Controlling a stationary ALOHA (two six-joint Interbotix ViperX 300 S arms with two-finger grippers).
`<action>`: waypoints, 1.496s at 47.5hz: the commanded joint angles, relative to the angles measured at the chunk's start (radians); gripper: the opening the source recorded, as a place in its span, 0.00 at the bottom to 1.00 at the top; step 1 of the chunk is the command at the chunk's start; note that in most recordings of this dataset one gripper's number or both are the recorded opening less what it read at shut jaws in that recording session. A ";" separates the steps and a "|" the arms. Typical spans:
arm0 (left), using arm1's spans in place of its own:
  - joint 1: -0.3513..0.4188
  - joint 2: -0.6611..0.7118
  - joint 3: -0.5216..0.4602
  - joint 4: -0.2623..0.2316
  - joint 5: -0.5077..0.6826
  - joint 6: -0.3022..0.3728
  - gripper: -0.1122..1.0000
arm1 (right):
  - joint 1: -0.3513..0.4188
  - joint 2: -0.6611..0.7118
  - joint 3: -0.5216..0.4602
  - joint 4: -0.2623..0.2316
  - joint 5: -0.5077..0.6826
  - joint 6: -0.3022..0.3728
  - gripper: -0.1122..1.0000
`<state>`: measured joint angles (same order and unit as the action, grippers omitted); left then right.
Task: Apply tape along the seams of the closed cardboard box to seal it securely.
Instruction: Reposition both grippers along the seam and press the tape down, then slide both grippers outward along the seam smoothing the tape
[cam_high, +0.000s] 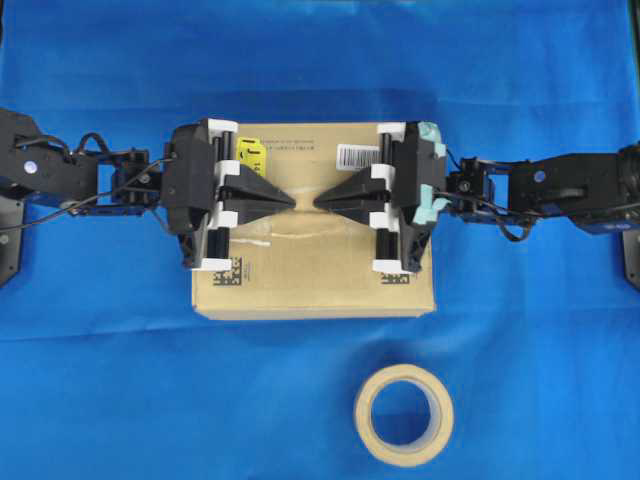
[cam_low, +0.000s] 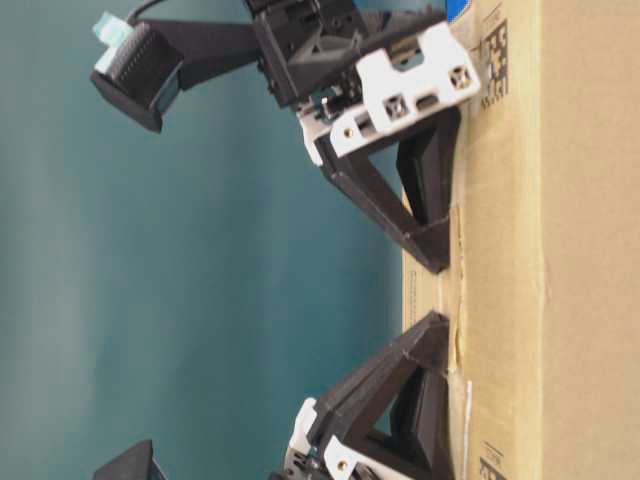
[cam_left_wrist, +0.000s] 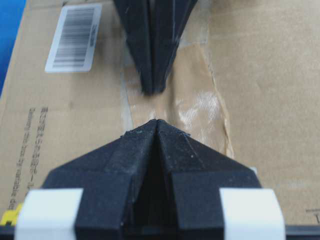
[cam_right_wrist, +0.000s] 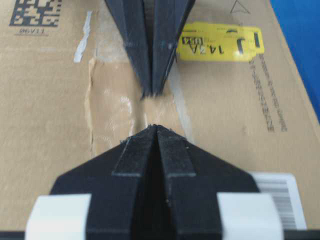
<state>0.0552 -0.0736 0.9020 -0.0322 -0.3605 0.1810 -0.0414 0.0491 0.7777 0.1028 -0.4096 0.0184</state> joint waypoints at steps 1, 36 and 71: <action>0.003 -0.023 0.008 -0.002 0.000 -0.006 0.10 | 0.006 -0.029 0.023 0.012 0.005 0.000 0.10; -0.037 0.044 -0.149 0.003 -0.080 0.031 0.10 | -0.023 -0.032 -0.080 0.011 0.020 -0.028 0.10; -0.063 0.089 -0.057 -0.003 -0.132 -0.014 0.10 | 0.037 0.034 -0.052 0.040 0.015 0.003 0.10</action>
<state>-0.0153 0.0291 0.8376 -0.0322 -0.4832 0.1626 -0.0199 0.0905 0.7164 0.1335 -0.3973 0.0184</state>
